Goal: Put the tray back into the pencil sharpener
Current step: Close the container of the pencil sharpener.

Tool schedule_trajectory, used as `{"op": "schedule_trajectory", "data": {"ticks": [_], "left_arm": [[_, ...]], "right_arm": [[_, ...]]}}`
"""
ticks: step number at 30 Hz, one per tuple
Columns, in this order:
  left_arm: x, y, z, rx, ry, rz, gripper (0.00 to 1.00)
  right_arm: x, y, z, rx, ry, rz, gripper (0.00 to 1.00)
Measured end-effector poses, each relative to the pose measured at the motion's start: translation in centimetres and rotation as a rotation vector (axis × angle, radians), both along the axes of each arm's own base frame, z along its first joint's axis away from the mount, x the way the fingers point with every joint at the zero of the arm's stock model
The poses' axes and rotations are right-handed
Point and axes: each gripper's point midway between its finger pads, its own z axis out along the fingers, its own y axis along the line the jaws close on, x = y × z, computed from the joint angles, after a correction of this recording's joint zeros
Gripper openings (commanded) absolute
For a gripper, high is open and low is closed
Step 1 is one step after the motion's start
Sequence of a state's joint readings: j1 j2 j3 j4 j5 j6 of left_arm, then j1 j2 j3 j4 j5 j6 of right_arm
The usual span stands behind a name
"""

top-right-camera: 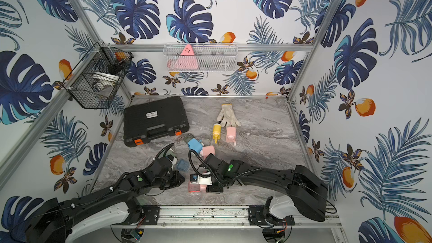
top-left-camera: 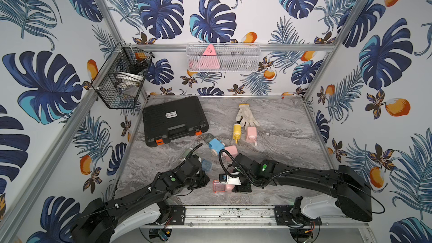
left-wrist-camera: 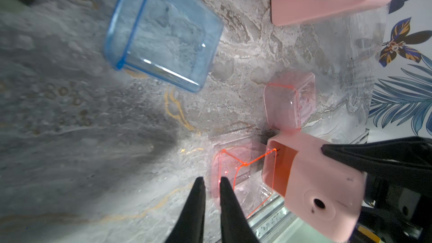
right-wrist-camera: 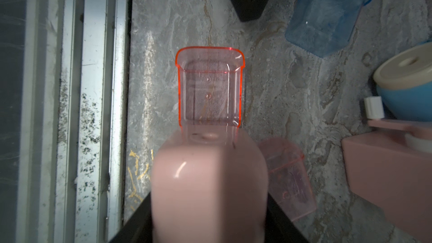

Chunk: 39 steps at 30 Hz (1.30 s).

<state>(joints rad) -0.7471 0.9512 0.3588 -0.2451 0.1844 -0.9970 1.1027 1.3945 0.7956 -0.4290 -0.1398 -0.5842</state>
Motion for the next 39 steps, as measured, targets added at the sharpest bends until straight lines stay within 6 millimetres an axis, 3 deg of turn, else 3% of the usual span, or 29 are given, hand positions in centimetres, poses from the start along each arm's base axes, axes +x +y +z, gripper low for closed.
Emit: {"op": "schedule_trajectory", "data": {"ticks": [9, 32, 39], "left_arm": [[-1.3, -1.2, -1.3, 0.028, 0.044, -0.048, 0.10], [-2.0, -1.6, -2.8, 0.030, 0.075, -0.036, 0.02], [-1.8, -1.7, -1.8, 0.001, 0.052, -0.020, 0.02]], "right_arm": [[-0.5, 0.5, -0.4, -0.007, -0.003, 0.020, 0.29], [-0.3, 1.3, -0.5, 0.006, -0.030, -0.008, 0.29], [-0.4, 1.2, -0.5, 0.013, -0.036, -0.008, 0.30]]}}
